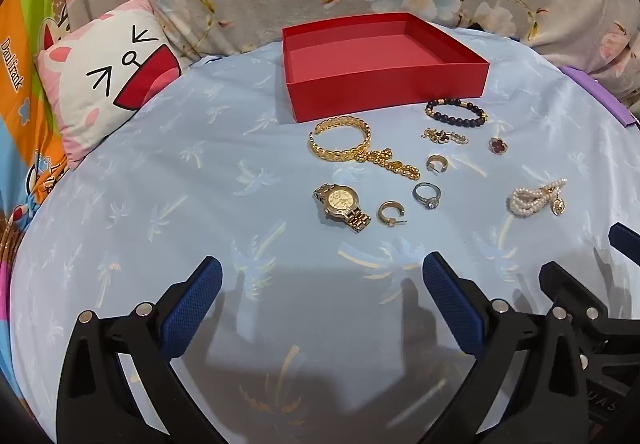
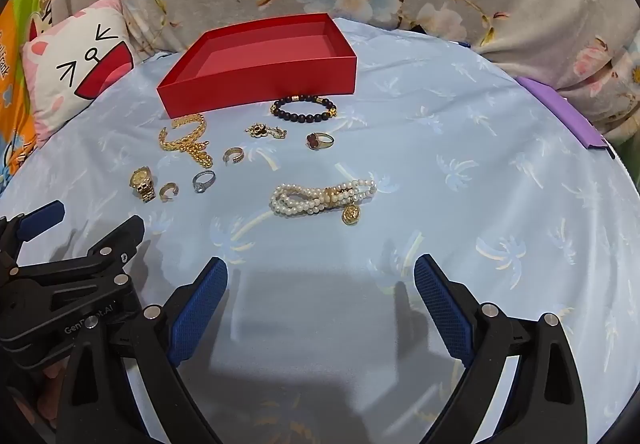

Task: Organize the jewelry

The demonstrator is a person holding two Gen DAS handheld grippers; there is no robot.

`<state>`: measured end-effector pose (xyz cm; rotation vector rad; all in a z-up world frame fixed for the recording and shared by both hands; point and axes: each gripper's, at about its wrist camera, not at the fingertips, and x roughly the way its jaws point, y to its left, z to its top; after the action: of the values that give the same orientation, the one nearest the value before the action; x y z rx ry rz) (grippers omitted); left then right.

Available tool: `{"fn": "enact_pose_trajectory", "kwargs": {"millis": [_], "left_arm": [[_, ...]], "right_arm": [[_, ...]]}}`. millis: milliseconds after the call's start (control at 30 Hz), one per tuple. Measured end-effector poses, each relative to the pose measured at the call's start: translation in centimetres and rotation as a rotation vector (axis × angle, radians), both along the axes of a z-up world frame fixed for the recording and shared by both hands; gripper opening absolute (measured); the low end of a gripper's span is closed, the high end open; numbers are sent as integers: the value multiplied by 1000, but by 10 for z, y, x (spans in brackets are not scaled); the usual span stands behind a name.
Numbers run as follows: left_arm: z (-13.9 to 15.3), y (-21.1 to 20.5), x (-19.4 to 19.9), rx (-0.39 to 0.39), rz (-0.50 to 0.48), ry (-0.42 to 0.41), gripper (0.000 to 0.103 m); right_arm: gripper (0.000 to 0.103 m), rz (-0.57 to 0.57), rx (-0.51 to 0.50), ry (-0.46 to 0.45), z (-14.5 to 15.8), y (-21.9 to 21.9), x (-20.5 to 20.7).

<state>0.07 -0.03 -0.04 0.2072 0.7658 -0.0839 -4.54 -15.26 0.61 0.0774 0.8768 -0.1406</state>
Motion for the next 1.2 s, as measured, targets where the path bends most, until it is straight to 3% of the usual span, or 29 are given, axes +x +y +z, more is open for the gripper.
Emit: {"fn": "enact_pose_trajectory", "kwargs": {"millis": [133,300,1200], "left_arm": [[3,9,2,-48,-6,7,98],[0,2,7,-15,-10,19,98],[-2,4,2,-15,-5,12,98]], "right_arm": [[93,0,1,-2,0,0,-1],[93,0,0,-4,0,0,-1],[93,4,-2,-5,0,0,0]]}}
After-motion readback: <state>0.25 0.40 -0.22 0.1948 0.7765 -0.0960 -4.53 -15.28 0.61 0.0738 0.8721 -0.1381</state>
